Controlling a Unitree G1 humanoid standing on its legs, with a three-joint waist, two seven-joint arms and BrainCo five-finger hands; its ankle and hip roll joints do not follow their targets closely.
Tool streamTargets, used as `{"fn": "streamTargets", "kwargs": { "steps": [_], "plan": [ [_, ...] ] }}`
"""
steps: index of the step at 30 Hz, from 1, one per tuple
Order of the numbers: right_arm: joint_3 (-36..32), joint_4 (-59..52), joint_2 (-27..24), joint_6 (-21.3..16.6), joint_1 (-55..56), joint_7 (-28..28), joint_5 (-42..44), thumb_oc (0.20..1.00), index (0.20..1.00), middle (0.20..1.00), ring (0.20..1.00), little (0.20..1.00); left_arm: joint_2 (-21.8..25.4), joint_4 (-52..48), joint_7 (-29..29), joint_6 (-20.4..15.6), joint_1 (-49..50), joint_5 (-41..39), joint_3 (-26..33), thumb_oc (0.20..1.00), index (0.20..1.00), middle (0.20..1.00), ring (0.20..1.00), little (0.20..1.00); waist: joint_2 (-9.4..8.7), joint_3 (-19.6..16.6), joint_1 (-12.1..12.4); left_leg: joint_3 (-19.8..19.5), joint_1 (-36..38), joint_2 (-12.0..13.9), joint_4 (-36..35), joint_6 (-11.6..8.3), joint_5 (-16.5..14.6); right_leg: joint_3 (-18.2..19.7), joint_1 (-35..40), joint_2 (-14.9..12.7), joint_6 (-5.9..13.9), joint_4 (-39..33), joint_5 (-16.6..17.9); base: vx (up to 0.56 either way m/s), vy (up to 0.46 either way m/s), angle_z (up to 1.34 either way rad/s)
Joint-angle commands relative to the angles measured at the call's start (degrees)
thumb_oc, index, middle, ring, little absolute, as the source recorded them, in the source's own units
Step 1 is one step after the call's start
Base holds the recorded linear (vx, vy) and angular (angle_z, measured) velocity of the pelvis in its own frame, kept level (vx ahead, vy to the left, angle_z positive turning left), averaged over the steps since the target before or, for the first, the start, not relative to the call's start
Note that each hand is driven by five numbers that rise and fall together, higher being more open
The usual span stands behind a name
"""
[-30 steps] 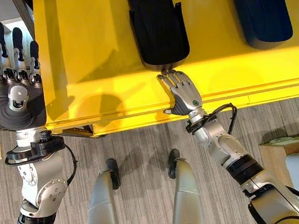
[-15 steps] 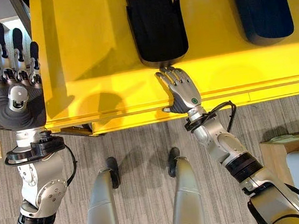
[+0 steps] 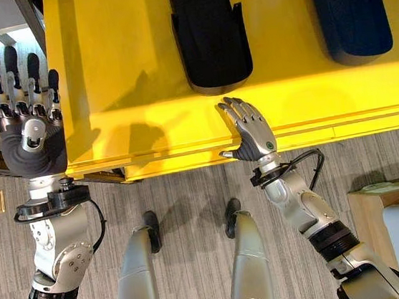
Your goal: Move parts from the plastic box to the shelf.
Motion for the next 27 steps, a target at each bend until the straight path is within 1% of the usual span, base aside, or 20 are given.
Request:
{"fn": "streamTargets", "kwargs": {
  "steps": [1, 3, 6, 7, 8, 10, 11, 12, 16, 19, 20, 21, 22, 23, 24, 25, 26, 27],
  "plan": [
    [-2.4, -1.7, 1.0, -1.9, 1.5, 1.2, 6.3, 1.000, 1.000, 1.000, 1.000, 1.000, 1.8, -2.5, -1.3, -1.7, 0.7, 1.1, 1.5, 1.000, 1.000, 1.000, 1.000, 1.000, -0.13, -0.2, -0.4, -4.8, 3.0, 3.3, -5.2, -3.17, 0.7, 2.2, 4.3, -3.1, 5.04, -7.8, 5.5, 0.00, 0.000, 0.00],
    [-3.0, -2.5, 0.3, -2.5, 2.8, 1.6, 6.7, 1.000, 1.000, 1.000, 1.000, 1.000, 2.1, -1.9, -1.7, -1.4, 1.6, 1.1, 1.6, 1.000, 1.000, 1.000, 1.000, 1.000, -0.11, -0.4, -0.5, -4.6, 4.3, 3.3, -6.5, -3.35, 1.2, 2.0, 5.6, -3.0, 5.24, -9.1, 5.8, 0.00, 0.000, 0.00],
    [-6.4, -4.4, 0.8, -3.7, 7.7, 2.7, 12.3, 1.000, 1.000, 1.000, 1.000, 1.000, 2.9, -0.6, -2.7, -0.6, 4.1, 1.1, 2.6, 1.000, 1.000, 1.000, 1.000, 1.000, 0.00, -0.9, -1.0, -4.3, 7.6, 3.8, -9.8, -3.85, 2.5, 1.4, 8.8, -2.7, 5.53, -12.1, 6.7, 0.03, -0.016, 0.00],
    [-7.6, -5.8, 1.7, -4.7, 9.8, 3.8, 16.4, 1.000, 1.000, 1.000, 1.000, 1.000, 2.9, 0.2, -3.4, -0.2, 5.3, 0.6, 2.8, 1.000, 1.000, 1.000, 1.000, 1.000, 0.22, -1.0, -1.1, -4.1, 9.7, 4.1, -11.6, -4.02, 3.3, 1.0, 10.9, -2.3, 5.65, -13.7, 7.1, 0.04, -0.023, -0.04],
    [-7.7, -5.9, 1.7, -4.7, 9.9, 3.9, 16.4, 1.000, 1.000, 1.000, 1.000, 1.000, 3.0, 0.2, -3.4, -0.3, 5.4, 0.5, 2.7, 1.000, 1.000, 1.000, 1.000, 1.000, 0.21, -0.9, -1.1, -4.1, 10.0, 4.1, -11.8, -4.03, 3.4, 1.0, 11.1, -2.3, 5.64, -13.9, 7.2, 0.04, -0.019, -0.07],
    [-9.2, -7.6, 3.3, -5.9, 12.1, 5.4, 22.6, 1.000, 1.000, 1.000, 1.000, 1.000, 3.0, 1.4, -4.2, 0.4, 6.8, 0.1, 3.0, 1.000, 1.000, 1.000, 1.000, 1.000, 0.38, -1.0, -1.4, -3.8, 12.8, 4.2, -14.6, -4.13, 4.5, 0.7, 13.7, -1.7, 5.88, -16.3, 7.9, 0.06, -0.009, -0.12],
    [-10.4, -9.6, 4.9, -7.5, 15.1, 8.3, 29.9, 1.000, 1.000, 1.000, 1.000, 1.000, 3.2, 2.7, -6.2, 1.2, 9.7, -1.1, 3.0, 1.000, 1.000, 1.000, 1.000, 1.000, 0.83, -1.1, -1.8, -2.7, 17.5, 4.8, -18.7, -4.09, 5.9, 0.4, 17.1, -1.3, 6.29, -19.2, 8.9, 0.08, 0.003, -0.12],
    [-10.5, -9.6, 4.8, -7.5, 15.2, 8.3, 29.9, 1.000, 1.000, 1.000, 1.000, 1.000, 3.2, 2.7, -6.2, 1.2, 9.7, -1.1, 3.0, 1.000, 1.000, 1.000, 1.000, 1.000, 0.80, -1.0, -1.8, -2.6, 17.8, 4.8, -18.9, -4.10, 6.0, 0.4, 17.3, -1.3, 6.29, -19.3, 8.9, 0.09, 0.005, -0.15],
    [-12.0, -12.6, 5.7, -8.8, 18.9, 11.7, 36.7, 1.000, 1.000, 1.000, 1.000, 1.000, 3.3, 6.0, -8.9, 2.7, 14.1, -1.6, 3.4, 1.000, 1.000, 1.000, 1.000, 1.000, 1.57, -1.3, -2.4, -0.9, 24.5, 5.5, -25.2, -4.32, 8.4, 0.2, 22.6, -0.5, 6.68, -23.7, 9.9, 0.07, -0.002, -0.17],
    [-13.2, -13.6, 6.4, -9.3, 21.8, 14.3, 41.4, 1.000, 1.000, 1.000, 1.000, 1.000, 3.2, 8.1, -10.3, 3.6, 17.2, -1.0, 4.3, 1.000, 1.000, 1.000, 1.000, 1.000, 2.37, -2.2, -2.7, 0.5, 29.0, 6.4, -29.9, -4.64, 10.3, 0.0, 25.7, 0.2, 6.80, -26.6, 10.4, 0.08, -0.017, -0.19],
    [-13.7, -13.7, 6.4, -9.1, 22.7, 14.9, 42.0, 1.000, 1.000, 1.000, 1.000, 1.000, 2.8, 8.9, -10.5, 3.8, 18.3, -0.9, 4.7, 1.000, 1.000, 1.000, 1.000, 1.000, 2.64, -2.7, -2.7, 1.1, 30.5, 6.9, -31.8, -5.02, 11.4, 0.0, 26.7, 0.6, 6.82, -27.8, 10.6, 0.08, -0.023, -0.18],
    [-13.9, -13.5, 6.4, -9.0, 23.0, 15.3, 42.0, 1.000, 1.000, 1.000, 1.000, 1.000, 2.8, 9.5, -10.9, 4.0, 19.0, -0.9, 5.0, 1.000, 1.000, 1.000, 1.000, 1.000, 2.80, -3.0, -2.8, 1.4, 31.4, 7.4, -32.9, -5.00, 11.9, 0.1, 27.0, 1.2, 6.74, -28.2, 10.5, 0.09, -0.056, -0.10],
    [-14.3, -13.4, 6.0, -9.1, 23.5, 14.4, 40.3, 1.000, 1.000, 1.000, 1.000, 1.000, 2.0, 10.9, -11.3, 4.2, 20.4, -1.3, 5.5, 1.000, 1.000, 1.000, 1.000, 1.000, 3.43, -3.9, -2.7, 1.7, 33.5, 8.1, -35.5, -5.15, 13.8, 0.3, 28.3, 2.6, 6.52, -29.2, 10.0, 0.06, -0.044, -0.13],
    [-14.3, -13.4, 6.0, -9.0, 23.5, 14.4, 40.3, 1.000, 1.000, 1.000, 1.000, 1.000, 2.0, 10.9, -11.3, 4.2, 20.4, -1.3, 5.5, 1.000, 1.000, 1.000, 1.000, 1.000, 3.45, -4.0, -2.6, 1.8, 33.4, 8.2, -35.8, -5.15, 14.1, 0.3, 28.2, 2.6, 6.47, -29.5, 10.3, 0.09, -0.094, -0.23],
    [-14.7, -13.5, 6.4, -9.0, 23.4, 14.5, 40.9, 1.000, 1.000, 1.000, 1.000, 1.000, 1.0, 11.9, -11.5, 4.5, 21.3, -1.7, 5.9, 1.000, 1.000, 1.000, 1.000, 1.000, 3.88, -4.8, -2.8, 2.7, 35.4, 8.9, -37.0, -5.12, 14.7, 0.6, 29.1, 3.7, 6.18, -29.7, 9.6, 0.03, -0.057, -0.34],
    [-14.7, -13.5, 6.4, -9.0, 23.4, 14.5, 40.9, 1.000, 1.000, 1.000, 1.000, 1.000, 1.0, 12.0, -11.5, 4.5, 21.3, -1.7, 5.9, 1.000, 1.000, 1.000, 1.000, 1.000, 3.90, -5.0, -2.7, 2.8, 35.2, 9.0, -37.2, -5.12, 14.9, 0.6, 29.0, 3.8, 6.12, -30.0, 9.9, 0.08, -0.107, -0.41],
    [-15.1, -13.9, 6.3, -8.9, 23.4, 14.5, 40.9, 1.000, 1.000, 1.000, 1.000, 1.000, 0.3, 13.0, -11.7, 4.9, 22.1, -1.8, 6.0, 1.000, 1.000, 1.000, 1.000, 1.000, 4.36, -5.8, -2.8, 3.7, 37.2, 10.1, -37.5, -5.07, 15.7, 1.5, 29.7, 5.0, 5.80, -29.8, 9.2, 0.09, -0.118, -0.42],
    [-15.3, -13.9, 6.4, -8.8, 23.9, 15.4, 42.2, 1.000, 1.000, 1.000, 1.000, 1.000, -0.4, 14.0, -12.1, 5.4, 23.3, -1.7, 5.8, 1.000, 1.000, 1.000, 1.000, 1.000, 5.13, -6.4, -3.0, 3.8, 39.0, 10.8, -37.4, -4.83, 17.1, 3.0, 29.9, 6.6, 5.11, -28.3, 7.9, 0.09, -0.119, -0.46]
  ]
}}
